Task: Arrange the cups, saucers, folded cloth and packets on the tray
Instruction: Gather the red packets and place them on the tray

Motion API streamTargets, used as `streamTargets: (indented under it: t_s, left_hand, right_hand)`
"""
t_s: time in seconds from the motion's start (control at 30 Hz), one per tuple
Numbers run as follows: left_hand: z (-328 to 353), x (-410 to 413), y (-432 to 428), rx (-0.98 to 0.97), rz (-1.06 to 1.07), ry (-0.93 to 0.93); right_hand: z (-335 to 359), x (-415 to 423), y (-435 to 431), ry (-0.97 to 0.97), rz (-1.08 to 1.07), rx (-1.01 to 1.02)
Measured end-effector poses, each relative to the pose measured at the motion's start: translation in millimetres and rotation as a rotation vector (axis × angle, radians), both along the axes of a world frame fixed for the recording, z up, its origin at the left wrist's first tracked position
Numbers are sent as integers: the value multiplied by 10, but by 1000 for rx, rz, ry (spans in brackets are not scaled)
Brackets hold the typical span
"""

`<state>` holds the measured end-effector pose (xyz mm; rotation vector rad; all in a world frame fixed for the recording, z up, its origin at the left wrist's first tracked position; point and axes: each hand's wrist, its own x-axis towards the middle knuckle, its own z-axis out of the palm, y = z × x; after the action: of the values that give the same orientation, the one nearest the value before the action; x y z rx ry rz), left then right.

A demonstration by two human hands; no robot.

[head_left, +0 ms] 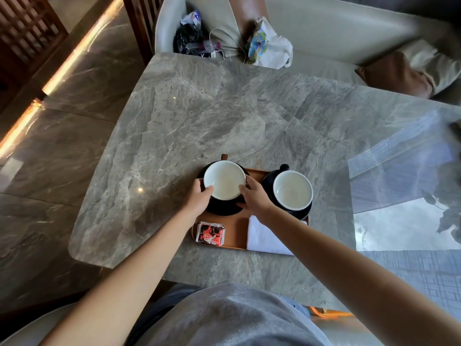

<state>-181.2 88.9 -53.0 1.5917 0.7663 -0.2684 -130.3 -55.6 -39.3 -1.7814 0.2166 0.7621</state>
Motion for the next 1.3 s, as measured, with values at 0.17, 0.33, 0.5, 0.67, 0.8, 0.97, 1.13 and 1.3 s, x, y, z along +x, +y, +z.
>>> streamTargets:
  t_s: [0.17, 0.33, 0.5, 0.67, 0.8, 0.97, 1.13, 1.3]
  left_hand:
    - [-42, 27, -17, 3, 36, 6]
    - [104, -15, -124, 265, 261, -353]
    - [280, 204, -426, 313, 70, -576]
    - [233, 392, -937, 171, -296, -302]
    - [133, 467, -1170, 166, -489, -76]
    - [119, 573, -1267, 96, -485, 24]
    - [139, 604, -1350, 47, -455, 66]
    - [106, 636, -1327, 85, -462, 50]
  right_hand:
    - [50, -26, 7, -27, -11, -39]
    - [249, -60, -155, -258, -81, 35]
    - [352, 67, -696, -617, -207, -147]
    - [109, 235, -1145, -523, -303, -301]
    - [-36, 207, -1285, -420, -250, -304]
    - [-80, 165, -1326, -307, -292, -178]
    - [-111, 101, -1314, -167, -390, -31]
    - [-146, 39, -1248, -124, -472, 26]
